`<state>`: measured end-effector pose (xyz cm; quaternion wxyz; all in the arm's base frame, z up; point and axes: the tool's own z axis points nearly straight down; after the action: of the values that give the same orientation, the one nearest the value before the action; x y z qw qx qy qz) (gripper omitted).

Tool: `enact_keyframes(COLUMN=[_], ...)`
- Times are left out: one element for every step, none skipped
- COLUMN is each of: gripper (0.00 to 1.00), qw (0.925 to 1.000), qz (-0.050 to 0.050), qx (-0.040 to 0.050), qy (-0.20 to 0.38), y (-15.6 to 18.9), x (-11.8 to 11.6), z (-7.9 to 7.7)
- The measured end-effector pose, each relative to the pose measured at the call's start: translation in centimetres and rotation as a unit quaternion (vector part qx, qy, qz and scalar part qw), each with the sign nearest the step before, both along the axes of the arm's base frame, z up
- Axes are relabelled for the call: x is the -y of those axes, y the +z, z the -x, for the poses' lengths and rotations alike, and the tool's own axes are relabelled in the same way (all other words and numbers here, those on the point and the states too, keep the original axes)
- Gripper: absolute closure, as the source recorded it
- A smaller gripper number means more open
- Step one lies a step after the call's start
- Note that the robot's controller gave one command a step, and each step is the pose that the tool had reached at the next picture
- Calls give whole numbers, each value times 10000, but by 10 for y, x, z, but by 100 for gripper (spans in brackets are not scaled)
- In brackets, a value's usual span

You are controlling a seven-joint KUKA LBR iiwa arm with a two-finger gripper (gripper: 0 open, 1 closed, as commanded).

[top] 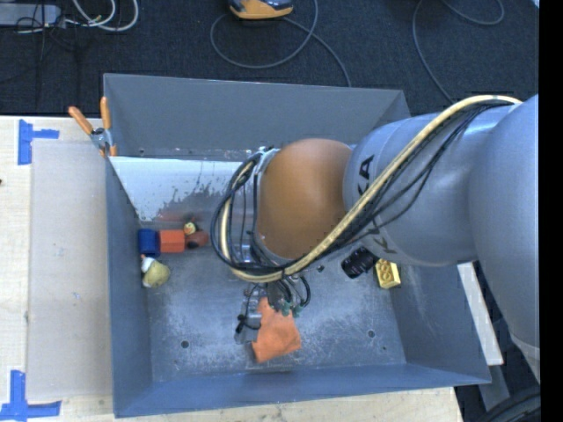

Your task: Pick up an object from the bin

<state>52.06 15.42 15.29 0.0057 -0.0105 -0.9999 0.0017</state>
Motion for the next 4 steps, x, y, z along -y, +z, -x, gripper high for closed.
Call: enact_keyframes(gripper=[0, 0, 0, 0], qw=[9999, 9999, 10000, 9999], qz=[-15, -6, -12, -24], qx=[37, 5, 23, 48], qy=[117, 156, 54, 92], y=[-7, -12, 55, 25], x=[27, 35, 11, 52], z=[20, 27, -13, -28])
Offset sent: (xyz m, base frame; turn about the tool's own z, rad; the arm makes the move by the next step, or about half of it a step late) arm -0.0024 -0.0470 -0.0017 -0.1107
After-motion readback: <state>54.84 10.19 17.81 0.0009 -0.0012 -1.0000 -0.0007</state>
